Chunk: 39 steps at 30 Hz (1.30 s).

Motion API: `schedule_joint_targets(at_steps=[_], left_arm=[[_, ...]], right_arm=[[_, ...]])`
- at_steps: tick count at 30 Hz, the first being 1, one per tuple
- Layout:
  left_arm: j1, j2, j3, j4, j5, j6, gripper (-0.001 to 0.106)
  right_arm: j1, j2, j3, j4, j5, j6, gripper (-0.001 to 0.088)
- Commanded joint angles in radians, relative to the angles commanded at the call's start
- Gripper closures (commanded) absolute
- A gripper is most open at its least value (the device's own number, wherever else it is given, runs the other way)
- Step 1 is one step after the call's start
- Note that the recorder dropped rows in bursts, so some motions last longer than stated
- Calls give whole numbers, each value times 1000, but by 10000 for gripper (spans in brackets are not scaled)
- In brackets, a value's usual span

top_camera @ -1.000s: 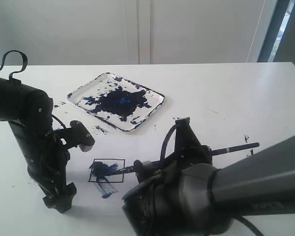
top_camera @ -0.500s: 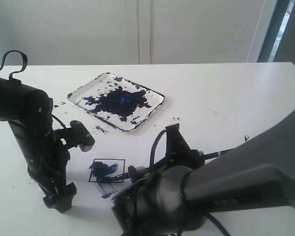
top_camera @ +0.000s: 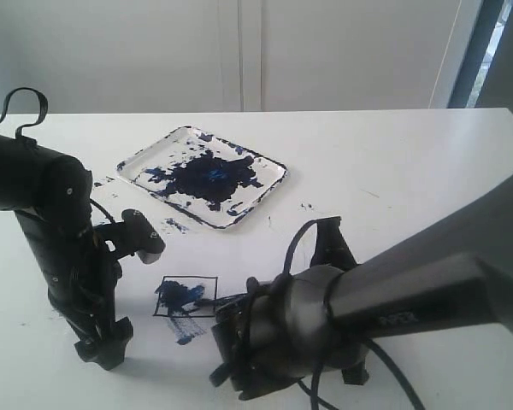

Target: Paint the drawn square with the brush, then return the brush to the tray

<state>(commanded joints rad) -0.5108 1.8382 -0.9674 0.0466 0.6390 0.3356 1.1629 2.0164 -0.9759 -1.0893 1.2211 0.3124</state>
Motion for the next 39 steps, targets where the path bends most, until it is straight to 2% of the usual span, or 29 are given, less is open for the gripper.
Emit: schedule_joint_targets(at_steps=[5, 10, 15, 20, 23, 30, 39], left_arm=[[0, 0, 0, 0, 0, 0, 68], [0, 0, 0, -2, 0, 0, 68], [0, 0, 0, -4, -2, 0, 68], [0, 0, 0, -4, -4, -2, 68], [0, 0, 0, -8, -4, -2, 68], [0, 0, 0, -8, -6, -4, 68], [0, 0, 0, -8, -8, -4, 68]], right_arm=[[30, 0, 0, -7, 0, 0, 868], [93, 0, 0, -57, 0, 4, 868], [64, 0, 0, -168, 0, 36, 868], [3, 0, 0, -193, 0, 34, 868], [-9, 0, 0, -201, 0, 32, 868], [-7, 0, 0, -88, 0, 34, 868], [2, 0, 0, -26, 0, 50, 868]])
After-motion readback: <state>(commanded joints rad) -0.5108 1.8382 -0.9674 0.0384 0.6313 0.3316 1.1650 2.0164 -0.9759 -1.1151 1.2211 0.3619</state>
